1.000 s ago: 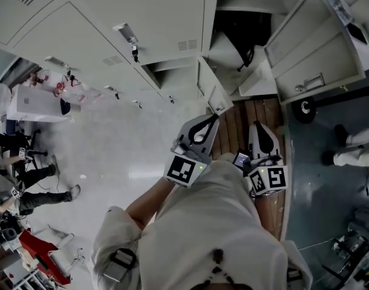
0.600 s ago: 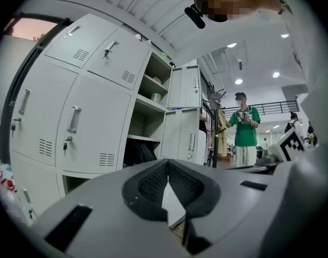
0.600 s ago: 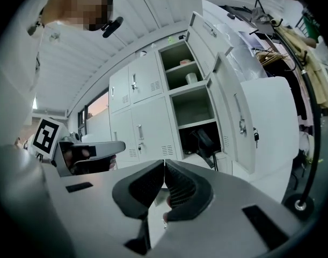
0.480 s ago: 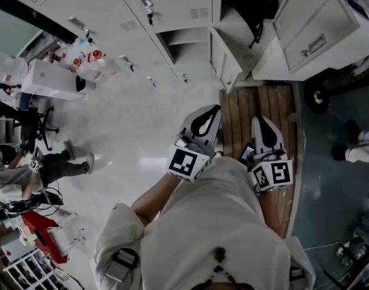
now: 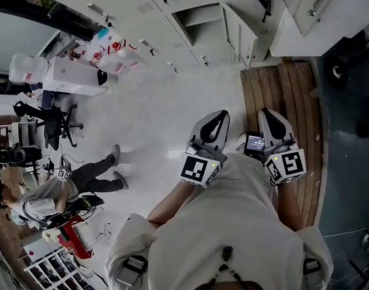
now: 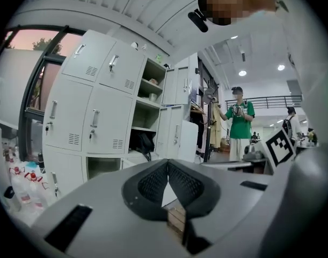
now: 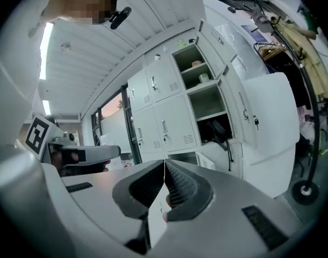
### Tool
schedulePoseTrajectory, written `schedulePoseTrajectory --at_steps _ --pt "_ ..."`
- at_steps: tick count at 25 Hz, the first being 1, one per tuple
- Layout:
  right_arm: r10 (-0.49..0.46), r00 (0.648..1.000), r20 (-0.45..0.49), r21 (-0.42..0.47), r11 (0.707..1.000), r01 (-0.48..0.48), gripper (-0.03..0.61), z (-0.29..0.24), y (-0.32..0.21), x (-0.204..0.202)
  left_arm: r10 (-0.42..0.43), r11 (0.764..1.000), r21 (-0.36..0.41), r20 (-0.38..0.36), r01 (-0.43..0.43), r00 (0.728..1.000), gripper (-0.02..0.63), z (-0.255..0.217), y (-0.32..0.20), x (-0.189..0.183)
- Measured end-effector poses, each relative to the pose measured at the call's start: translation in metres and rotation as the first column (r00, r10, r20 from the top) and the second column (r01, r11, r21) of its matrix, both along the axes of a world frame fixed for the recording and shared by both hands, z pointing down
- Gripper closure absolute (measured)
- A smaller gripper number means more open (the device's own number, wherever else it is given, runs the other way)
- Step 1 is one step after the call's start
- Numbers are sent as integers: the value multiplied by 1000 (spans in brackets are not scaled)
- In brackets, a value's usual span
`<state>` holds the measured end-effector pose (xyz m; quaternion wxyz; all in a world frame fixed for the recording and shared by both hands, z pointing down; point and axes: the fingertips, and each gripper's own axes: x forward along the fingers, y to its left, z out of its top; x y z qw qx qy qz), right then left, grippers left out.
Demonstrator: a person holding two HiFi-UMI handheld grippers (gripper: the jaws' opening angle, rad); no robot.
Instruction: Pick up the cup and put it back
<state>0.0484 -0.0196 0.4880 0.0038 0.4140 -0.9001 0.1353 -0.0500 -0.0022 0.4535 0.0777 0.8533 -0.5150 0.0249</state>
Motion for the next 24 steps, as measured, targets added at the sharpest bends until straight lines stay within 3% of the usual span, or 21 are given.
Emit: schedulePoseTrajectory --at_steps 7,12,16,19,24 --pt "91 994 -64 55 995 -88 554 -11 44 -58 93 995 41 -39 -91 995 604 -7 52 -65" --pt "218 976 -30 -7 976 -218 554 8 100 -140 112 994 9 -64 -111 992 604 5 103 -176" --pt "255 967 -7 -50 966 -255 554 22 147 -201 110 994 -24 35 -109 993 604 37 127 -255" --pt "253 967 -37 -61 965 -255 554 17 182 -220 152 988 -30 8 -152 988 604 34 150 -270" --pt "296 955 -31 -81 951 -298 554 26 212 -221 268 963 43 -39 -266 963 604 31 180 -255"
